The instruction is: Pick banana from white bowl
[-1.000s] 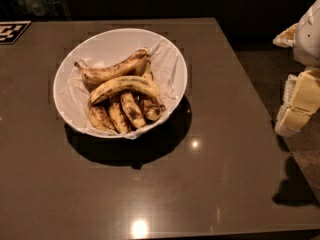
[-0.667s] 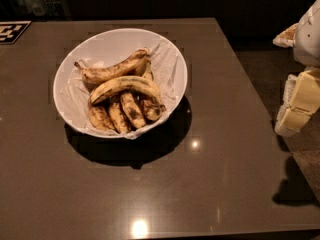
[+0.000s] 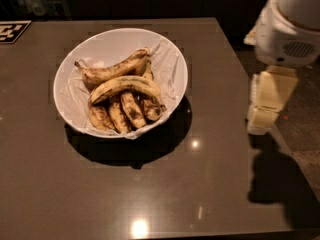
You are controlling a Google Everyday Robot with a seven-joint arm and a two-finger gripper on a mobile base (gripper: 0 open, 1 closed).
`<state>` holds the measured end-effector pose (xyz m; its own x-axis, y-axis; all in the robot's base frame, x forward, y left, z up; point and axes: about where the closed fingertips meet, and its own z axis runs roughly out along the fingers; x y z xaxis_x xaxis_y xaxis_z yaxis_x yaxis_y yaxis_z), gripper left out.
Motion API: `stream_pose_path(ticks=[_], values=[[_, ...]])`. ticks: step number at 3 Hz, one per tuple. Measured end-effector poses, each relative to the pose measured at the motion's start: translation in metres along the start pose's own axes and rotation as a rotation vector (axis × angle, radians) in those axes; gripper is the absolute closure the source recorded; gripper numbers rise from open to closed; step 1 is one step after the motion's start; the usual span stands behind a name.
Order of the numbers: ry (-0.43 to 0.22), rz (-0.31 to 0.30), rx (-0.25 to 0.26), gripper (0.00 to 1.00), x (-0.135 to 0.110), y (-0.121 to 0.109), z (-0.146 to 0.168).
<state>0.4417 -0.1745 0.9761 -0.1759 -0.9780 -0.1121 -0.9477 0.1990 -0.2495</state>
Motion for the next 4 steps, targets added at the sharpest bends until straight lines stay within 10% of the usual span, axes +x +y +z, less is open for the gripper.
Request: stream_pose_path(ticks=[2,4], values=[[0.098,-0.141,-0.065,0.0,-0.083,0.003,0.019],[-0.022,-0.199,-0.056,0.0,-0.13,-0.013,0.027]])
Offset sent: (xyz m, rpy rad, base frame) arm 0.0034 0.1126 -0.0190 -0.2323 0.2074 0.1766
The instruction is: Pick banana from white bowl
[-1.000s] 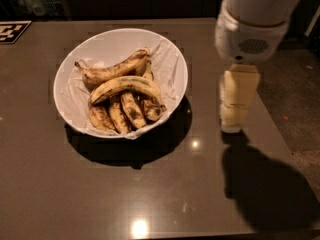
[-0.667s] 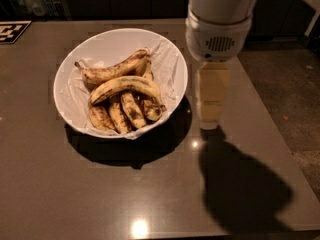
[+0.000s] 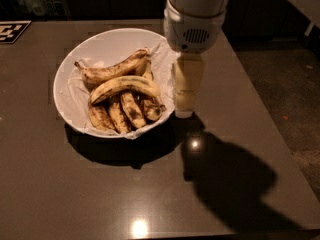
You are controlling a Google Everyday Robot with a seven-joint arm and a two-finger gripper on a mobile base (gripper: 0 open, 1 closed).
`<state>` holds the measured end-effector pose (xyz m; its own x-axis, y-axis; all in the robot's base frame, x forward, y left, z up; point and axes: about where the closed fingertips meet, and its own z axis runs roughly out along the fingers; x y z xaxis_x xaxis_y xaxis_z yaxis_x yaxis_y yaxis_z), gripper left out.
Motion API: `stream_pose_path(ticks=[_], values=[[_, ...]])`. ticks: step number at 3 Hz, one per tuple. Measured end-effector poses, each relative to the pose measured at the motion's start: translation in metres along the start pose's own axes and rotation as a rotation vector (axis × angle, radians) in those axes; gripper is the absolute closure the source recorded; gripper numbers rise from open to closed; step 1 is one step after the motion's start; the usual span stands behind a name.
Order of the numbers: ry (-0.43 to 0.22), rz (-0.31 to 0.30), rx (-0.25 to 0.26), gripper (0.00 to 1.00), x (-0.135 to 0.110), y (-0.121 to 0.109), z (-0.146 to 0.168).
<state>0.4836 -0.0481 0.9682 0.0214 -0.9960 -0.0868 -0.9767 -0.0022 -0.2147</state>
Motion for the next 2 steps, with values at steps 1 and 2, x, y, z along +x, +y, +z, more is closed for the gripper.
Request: stream_pose_path(ticks=[1,2], values=[[-0.061,-0.049,-0.047,0.0,-0.035,-0.015,0.011],[-0.114,-0.074,-0.131,0.18,-0.066,-0.026,0.03]])
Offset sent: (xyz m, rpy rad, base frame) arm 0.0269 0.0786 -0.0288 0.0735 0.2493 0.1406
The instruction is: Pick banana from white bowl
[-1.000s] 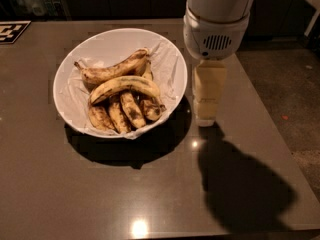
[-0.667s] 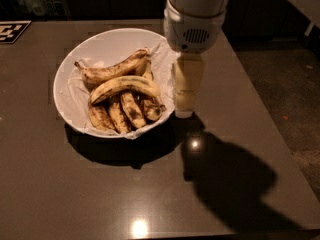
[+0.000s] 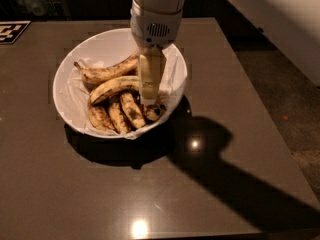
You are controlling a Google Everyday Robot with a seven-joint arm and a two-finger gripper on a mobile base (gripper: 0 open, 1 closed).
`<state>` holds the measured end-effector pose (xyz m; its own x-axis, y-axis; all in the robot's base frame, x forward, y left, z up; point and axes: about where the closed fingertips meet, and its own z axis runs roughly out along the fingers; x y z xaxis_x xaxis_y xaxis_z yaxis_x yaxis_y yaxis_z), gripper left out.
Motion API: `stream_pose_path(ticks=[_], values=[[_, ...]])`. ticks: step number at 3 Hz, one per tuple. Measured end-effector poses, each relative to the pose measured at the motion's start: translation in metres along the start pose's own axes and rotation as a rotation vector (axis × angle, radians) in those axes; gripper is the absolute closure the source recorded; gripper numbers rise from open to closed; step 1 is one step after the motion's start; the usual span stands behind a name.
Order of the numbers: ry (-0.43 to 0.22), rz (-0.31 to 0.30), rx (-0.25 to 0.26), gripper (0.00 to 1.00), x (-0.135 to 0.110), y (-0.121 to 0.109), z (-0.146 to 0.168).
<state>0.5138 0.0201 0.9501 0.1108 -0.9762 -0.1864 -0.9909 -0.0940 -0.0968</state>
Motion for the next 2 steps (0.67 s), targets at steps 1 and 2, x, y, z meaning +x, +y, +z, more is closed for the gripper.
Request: stream_pose_path(ticks=[1,2], values=[[-0.031,-0.003,-0.046,0.19,-0.011,-0.0035,0.0107],[-0.056,0.013,-0.082,0.17,-0.0133,-0.0042,0.0185]])
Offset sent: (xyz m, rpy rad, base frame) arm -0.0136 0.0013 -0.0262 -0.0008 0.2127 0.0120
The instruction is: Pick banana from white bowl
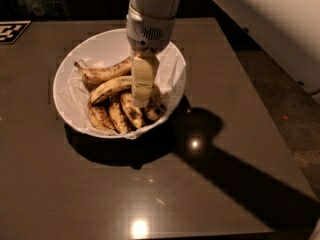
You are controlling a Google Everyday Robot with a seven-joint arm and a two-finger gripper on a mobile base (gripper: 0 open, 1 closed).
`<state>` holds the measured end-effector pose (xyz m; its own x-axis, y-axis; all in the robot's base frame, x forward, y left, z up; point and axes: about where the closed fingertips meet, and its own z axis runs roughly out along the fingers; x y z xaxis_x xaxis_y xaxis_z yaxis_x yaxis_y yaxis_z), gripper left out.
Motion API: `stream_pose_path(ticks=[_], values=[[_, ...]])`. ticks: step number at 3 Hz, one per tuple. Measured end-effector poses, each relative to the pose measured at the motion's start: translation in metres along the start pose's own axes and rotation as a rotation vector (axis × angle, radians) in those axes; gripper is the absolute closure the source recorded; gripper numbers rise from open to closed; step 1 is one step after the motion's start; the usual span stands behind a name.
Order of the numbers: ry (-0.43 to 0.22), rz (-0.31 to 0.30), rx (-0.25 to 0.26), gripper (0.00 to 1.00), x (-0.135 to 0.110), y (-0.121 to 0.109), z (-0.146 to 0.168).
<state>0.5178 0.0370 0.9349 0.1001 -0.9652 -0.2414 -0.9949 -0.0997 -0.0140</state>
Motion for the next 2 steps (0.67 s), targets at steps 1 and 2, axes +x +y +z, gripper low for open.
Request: stream_pose_path(ticks=[1,2], values=[[-0.018,0.026,-0.03,0.3,0.002,-0.0019,0.0059],[-0.031,0.053,-0.047,0.28,0.0053,-0.0047,0.009]])
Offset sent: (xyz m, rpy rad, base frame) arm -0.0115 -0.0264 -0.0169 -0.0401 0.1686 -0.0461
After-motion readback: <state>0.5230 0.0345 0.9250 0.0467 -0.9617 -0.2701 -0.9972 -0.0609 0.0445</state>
